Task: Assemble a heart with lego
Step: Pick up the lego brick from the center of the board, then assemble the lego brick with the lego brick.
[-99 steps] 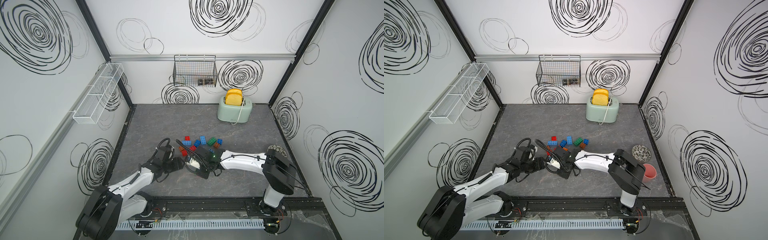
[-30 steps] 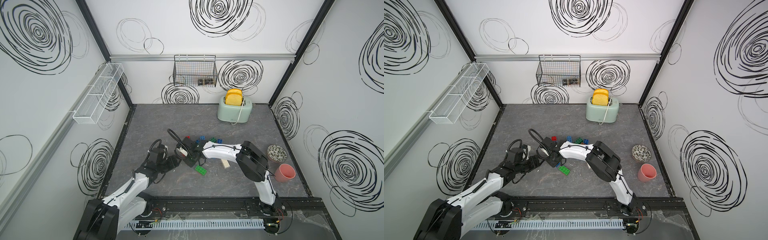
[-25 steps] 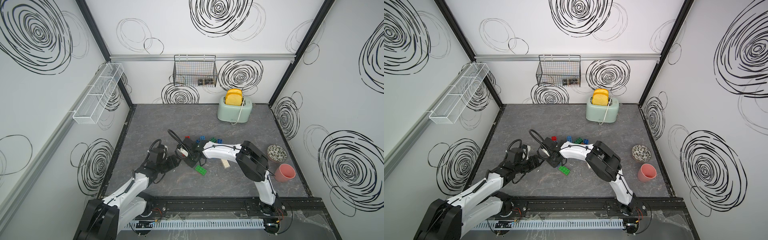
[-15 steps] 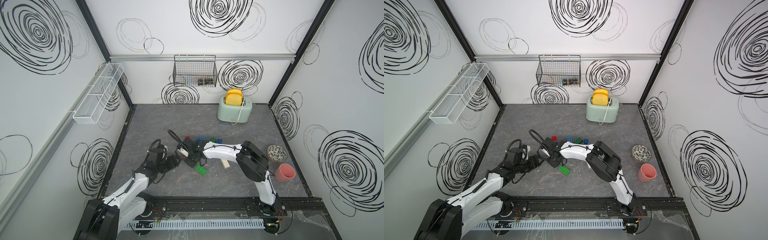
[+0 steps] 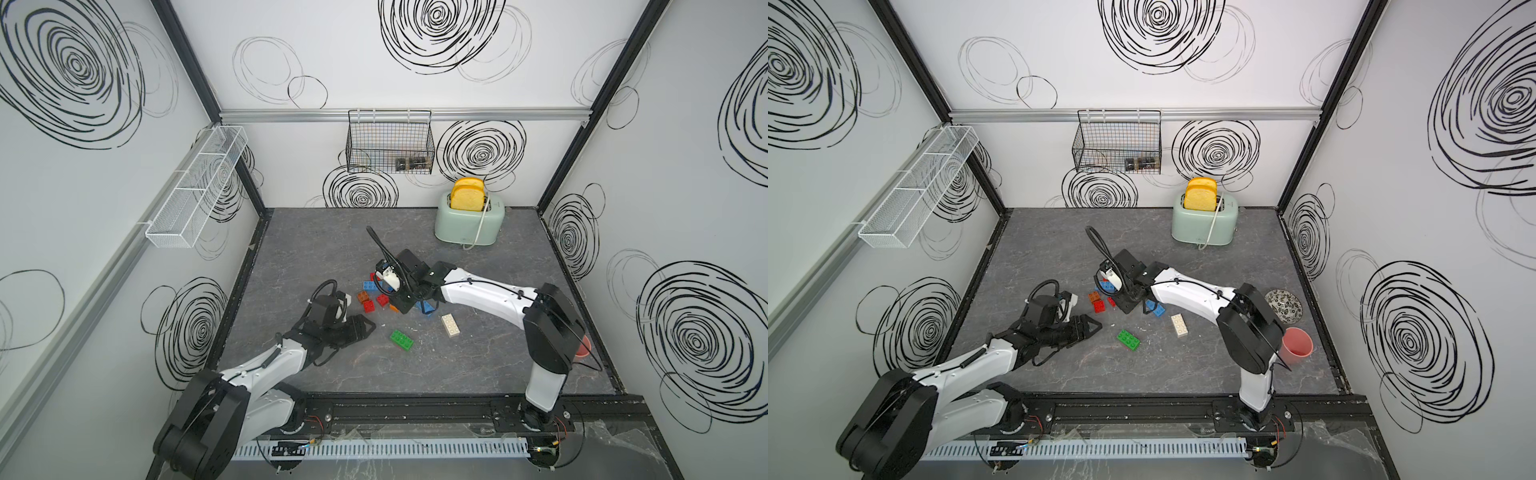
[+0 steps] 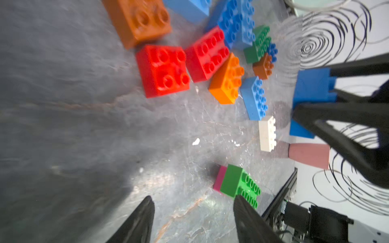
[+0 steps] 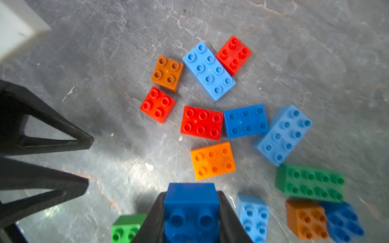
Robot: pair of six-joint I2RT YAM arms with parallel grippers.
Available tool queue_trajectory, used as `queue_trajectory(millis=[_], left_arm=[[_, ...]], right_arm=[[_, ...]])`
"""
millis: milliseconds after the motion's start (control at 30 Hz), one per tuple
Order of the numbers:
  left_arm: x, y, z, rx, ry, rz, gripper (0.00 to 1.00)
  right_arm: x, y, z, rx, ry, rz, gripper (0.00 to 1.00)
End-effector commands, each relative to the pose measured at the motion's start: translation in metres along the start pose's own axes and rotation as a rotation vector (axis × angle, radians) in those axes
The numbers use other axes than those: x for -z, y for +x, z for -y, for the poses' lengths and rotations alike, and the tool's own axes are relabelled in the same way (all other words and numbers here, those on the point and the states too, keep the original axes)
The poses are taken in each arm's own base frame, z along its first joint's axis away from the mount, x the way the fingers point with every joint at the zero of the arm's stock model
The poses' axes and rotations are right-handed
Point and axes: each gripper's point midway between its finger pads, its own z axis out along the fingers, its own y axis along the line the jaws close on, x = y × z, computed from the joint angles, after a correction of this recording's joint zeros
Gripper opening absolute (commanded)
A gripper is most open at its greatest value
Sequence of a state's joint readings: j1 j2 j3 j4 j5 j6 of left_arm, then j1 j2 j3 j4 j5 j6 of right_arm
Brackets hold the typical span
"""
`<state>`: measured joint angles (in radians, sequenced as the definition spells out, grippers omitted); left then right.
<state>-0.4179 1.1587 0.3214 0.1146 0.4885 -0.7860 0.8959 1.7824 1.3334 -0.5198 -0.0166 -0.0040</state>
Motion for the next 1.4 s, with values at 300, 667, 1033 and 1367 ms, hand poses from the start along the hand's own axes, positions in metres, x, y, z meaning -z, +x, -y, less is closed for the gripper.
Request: queue_trajectory(millis=[300, 667, 1033, 1367], left_arm=[[-0.025, 0.012, 0.066, -0.139, 0.244, -0.046, 0.66], [-0.041, 0.021, 0.046, -0.135, 0.184, -0.065, 0.62], [-0.05, 0.029, 0.029, -0.122, 0.141, -0.075, 0.55], [-0.052, 0.033, 0.024, -0.114, 0.141, -0.082, 0.51]], right_arm=[[0.034, 0.069, -0.044, 0.038, -0.107, -0.087, 0.29], [0.02, 0.084, -0.064, 0.028, -0.133, -0.135, 0.29], [0.007, 0.092, -0.063, 0.011, -0.123, -0.163, 0.28], [-0.005, 0.098, -0.066, 0.005, -0.118, -0.184, 0.29]])
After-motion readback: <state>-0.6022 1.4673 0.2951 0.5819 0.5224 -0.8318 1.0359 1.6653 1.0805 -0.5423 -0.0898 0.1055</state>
